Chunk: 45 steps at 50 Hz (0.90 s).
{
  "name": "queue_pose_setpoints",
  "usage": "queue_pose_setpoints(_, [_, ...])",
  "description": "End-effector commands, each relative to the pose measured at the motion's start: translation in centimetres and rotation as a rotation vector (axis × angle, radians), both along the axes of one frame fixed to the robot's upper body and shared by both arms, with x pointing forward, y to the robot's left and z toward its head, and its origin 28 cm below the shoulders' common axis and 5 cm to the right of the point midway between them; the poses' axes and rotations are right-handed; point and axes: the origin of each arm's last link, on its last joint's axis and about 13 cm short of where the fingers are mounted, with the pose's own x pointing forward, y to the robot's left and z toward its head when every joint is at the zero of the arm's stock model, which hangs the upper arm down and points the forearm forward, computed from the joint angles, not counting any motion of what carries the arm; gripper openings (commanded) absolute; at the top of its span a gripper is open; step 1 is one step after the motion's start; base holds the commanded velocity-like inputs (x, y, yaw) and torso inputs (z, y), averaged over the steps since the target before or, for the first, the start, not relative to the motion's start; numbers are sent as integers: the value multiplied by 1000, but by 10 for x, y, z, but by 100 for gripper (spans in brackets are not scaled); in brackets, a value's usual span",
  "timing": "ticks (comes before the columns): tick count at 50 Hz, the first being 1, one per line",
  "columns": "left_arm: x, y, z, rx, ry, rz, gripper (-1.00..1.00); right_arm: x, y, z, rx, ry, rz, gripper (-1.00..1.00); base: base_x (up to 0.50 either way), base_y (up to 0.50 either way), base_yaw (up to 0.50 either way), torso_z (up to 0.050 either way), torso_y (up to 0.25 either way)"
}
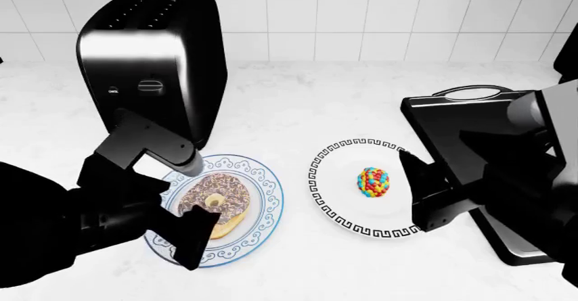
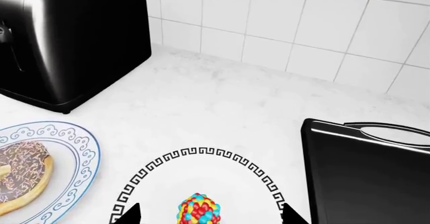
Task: Move the dessert items from the plate to the tray.
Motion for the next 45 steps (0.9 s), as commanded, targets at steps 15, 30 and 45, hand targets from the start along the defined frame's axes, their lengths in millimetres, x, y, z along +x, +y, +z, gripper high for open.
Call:
queue_pose_setpoints(15, [9,-4,-8,10,26,-23,100,-1,-1,-1,0,0,0,100,0,0,0,0,0])
queue_pose_setpoints(30, [11,-5,-12,20,46,-30,100,-2,-1,-1,-2,0,0,100,0,0,0,0,0])
queue_pose_setpoints(45, [12,-5,-17,26,62,-31,100,0,-1,-3,-2,2,0,100,0,0,0,0,0])
